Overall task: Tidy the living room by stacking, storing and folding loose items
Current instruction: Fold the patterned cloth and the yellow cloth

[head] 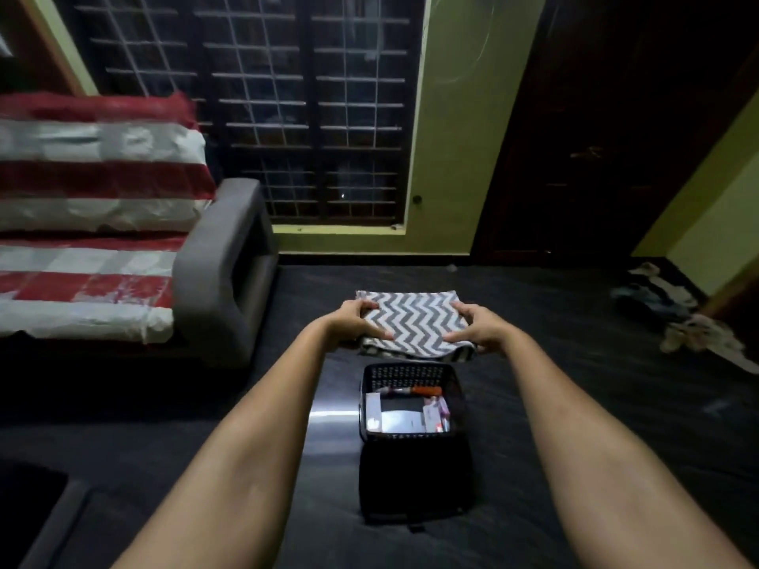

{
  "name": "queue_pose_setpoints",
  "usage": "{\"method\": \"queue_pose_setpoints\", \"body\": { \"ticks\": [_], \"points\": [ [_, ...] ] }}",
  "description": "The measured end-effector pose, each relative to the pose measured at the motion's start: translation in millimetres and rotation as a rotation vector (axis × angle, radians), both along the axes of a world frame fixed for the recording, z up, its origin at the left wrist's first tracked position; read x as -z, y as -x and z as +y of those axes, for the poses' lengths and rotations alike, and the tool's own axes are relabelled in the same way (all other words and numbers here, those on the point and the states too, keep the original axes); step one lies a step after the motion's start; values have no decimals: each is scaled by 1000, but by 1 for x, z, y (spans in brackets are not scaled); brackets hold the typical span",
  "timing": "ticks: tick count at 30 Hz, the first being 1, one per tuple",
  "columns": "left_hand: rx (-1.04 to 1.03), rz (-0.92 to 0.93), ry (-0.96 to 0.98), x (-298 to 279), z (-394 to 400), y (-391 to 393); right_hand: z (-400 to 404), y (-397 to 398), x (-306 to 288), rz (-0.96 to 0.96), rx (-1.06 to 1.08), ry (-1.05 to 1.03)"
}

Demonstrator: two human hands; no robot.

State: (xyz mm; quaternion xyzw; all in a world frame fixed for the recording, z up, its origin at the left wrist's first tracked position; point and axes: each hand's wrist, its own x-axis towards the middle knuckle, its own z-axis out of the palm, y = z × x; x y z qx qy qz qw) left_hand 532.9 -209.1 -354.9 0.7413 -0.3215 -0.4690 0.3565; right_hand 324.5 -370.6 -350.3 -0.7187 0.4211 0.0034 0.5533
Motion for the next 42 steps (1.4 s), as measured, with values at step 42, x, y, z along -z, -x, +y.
{"method": "queue_pose_setpoints", "body": {
  "ticks": [42],
  "points": [
    [477, -777, -738, 777, -244, -28, -166, -114, 788, 934, -206, 656]
  ]
}}
